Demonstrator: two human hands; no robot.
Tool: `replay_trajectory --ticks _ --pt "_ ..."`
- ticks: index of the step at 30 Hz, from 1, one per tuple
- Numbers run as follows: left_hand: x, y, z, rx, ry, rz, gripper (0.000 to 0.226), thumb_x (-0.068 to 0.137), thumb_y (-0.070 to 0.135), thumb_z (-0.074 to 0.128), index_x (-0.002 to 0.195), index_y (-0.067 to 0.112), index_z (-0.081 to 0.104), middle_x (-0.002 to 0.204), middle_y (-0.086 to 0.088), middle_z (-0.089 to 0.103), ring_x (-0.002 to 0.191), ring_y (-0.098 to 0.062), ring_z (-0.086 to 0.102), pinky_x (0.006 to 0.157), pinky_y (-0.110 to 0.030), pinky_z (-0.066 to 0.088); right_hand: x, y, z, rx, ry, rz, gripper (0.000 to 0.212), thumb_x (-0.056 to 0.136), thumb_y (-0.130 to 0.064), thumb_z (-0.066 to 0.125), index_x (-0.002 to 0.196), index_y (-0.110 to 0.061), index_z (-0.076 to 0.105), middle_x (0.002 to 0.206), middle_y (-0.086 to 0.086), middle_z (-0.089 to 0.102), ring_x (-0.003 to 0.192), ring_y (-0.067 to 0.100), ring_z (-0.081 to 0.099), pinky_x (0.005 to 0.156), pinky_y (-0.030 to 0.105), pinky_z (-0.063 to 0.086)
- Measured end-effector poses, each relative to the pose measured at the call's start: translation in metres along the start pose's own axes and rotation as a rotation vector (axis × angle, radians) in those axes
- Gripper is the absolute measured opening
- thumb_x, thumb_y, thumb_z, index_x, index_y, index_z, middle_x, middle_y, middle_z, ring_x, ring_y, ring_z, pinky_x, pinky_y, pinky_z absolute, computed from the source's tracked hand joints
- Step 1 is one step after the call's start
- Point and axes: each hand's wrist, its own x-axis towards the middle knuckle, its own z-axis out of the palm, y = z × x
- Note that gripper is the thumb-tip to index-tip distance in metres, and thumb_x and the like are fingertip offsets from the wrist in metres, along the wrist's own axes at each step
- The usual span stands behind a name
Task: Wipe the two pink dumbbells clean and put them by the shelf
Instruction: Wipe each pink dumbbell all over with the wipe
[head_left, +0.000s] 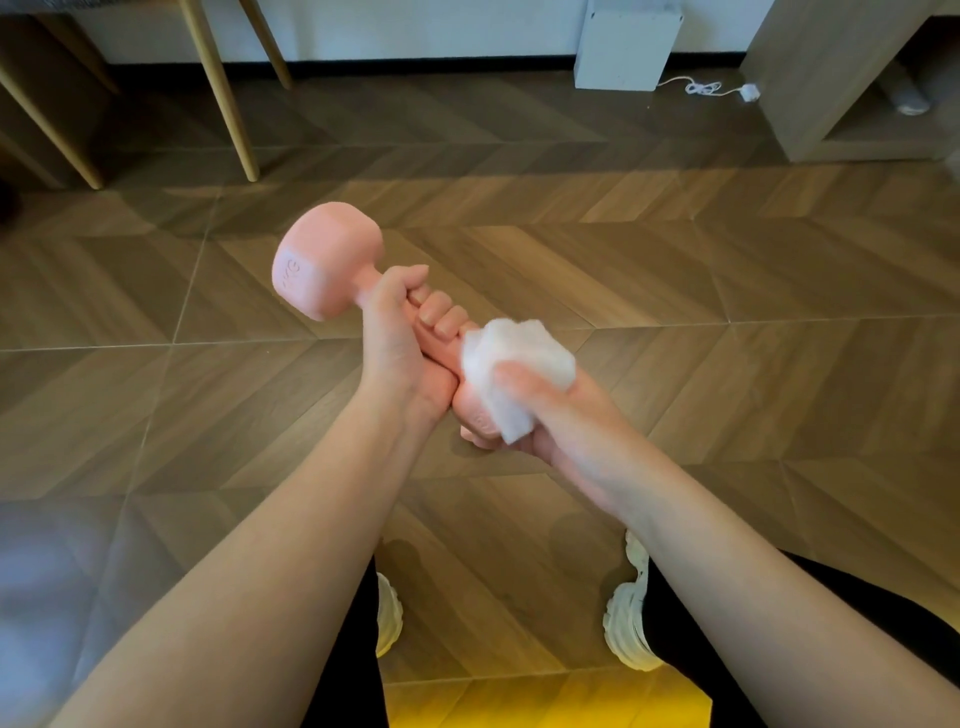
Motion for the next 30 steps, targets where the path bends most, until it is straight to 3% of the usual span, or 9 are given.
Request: replay_trajectory --ticks 4,7,9,12,14,19,23,27,30 --pt "0.000 0.000 -0.002 0.019 0.020 -0.005 0.039 0.093 0.016 0.046 0.059 0.021 0.028 0.049 0.006 0.020 0.041 -0.012 0.022 0.043 -0.023 0.029 -0.001 0.007 0.001 -0.109 0.014 -0.004 0.070 0.071 -0.038 0.080 0.131 -0.019 0.051 0.123 0.012 0.065 0.105 0.029 0.067 0.088 0.055 0.056" --pt "-0.002 -0.003 0.001 0.003 0.013 -0.011 0.039 0.093 0.014 0.047 0.059 0.020 0.029 0.047 0.006 0.022 0.039 -0.011 0.023 0.040 -0.021 0.028 0.000 0.005 0.009 -0.054 0.150 0.021 0.060 0.077 -0.050 0.070 0.126 -0.021 0.053 0.118 0.018 0.067 0.100 0.040 0.069 0.076 0.049 0.059" --pt "-0.002 -0.003 0.002 0.004 -0.002 -0.001 0.038 0.093 0.014 0.047 0.059 0.020 0.029 0.048 0.006 0.022 0.040 -0.011 0.023 0.041 -0.022 0.030 0.000 0.002 0.009 -0.011 0.171 0.024 0.053 0.085 -0.052 0.060 0.125 -0.018 0.056 0.116 0.023 0.067 0.093 0.046 0.066 0.081 0.060 0.057" --pt "0.000 -0.001 0.000 0.030 -0.022 0.026 0.037 0.091 0.015 0.046 0.059 0.021 0.030 0.049 0.006 0.021 0.042 -0.012 0.023 0.044 -0.024 0.032 -0.001 -0.002 0.003 0.138 0.087 0.059 0.040 0.099 -0.038 0.050 0.128 -0.010 0.055 0.127 0.032 0.058 0.093 0.038 0.060 0.091 0.069 0.047" --pt "0.000 0.001 -0.003 0.032 -0.035 0.038 0.036 0.091 0.015 0.046 0.059 0.021 0.030 0.049 0.007 0.021 0.041 -0.012 0.023 0.044 -0.024 0.031 -0.001 -0.003 -0.003 0.248 -0.015 0.115 0.048 0.093 -0.036 0.057 0.134 -0.012 0.052 0.133 0.032 0.054 0.098 0.038 0.058 0.093 0.063 0.048" --pt "-0.002 -0.002 -0.003 0.065 -0.057 0.039 0.039 0.094 0.016 0.045 0.058 0.020 0.031 0.048 0.005 0.023 0.042 -0.012 0.025 0.044 -0.024 0.032 -0.005 0.001 -0.002 0.330 -0.148 0.262 0.069 0.078 -0.044 0.071 0.138 -0.016 0.050 0.118 0.026 0.063 0.097 0.041 0.066 0.080 0.045 0.060" --pt "-0.001 -0.003 -0.002 0.028 0.003 0.053 0.030 0.094 0.020 0.053 0.069 0.018 0.036 0.055 0.004 0.034 0.048 -0.012 0.036 0.054 -0.025 0.039 0.002 0.003 -0.005 0.077 -0.030 0.070 0.077 0.072 -0.036 0.083 0.138 -0.019 0.047 0.136 0.017 0.058 0.110 0.031 0.064 0.096 0.060 0.051" --pt "0.000 -0.006 -0.005 -0.039 0.100 0.030 0.033 0.094 0.018 0.053 0.069 0.018 0.032 0.051 0.005 0.029 0.041 -0.010 0.031 0.045 -0.021 0.035 0.000 0.003 -0.001 -0.171 0.115 -0.030 0.053 0.070 -0.054 0.073 0.115 -0.038 0.053 0.115 -0.006 0.068 0.106 0.018 0.068 0.094 0.054 0.054" --pt "0.001 -0.003 -0.003 -0.032 0.115 0.057 0.033 0.094 0.017 0.049 0.067 0.019 0.030 0.050 0.005 0.024 0.041 -0.011 0.025 0.043 -0.021 0.029 -0.002 0.000 -0.004 -0.176 0.015 -0.040 0.050 0.072 -0.043 0.073 0.117 -0.038 0.051 0.120 -0.004 0.066 0.108 0.017 0.067 0.096 0.054 0.053"
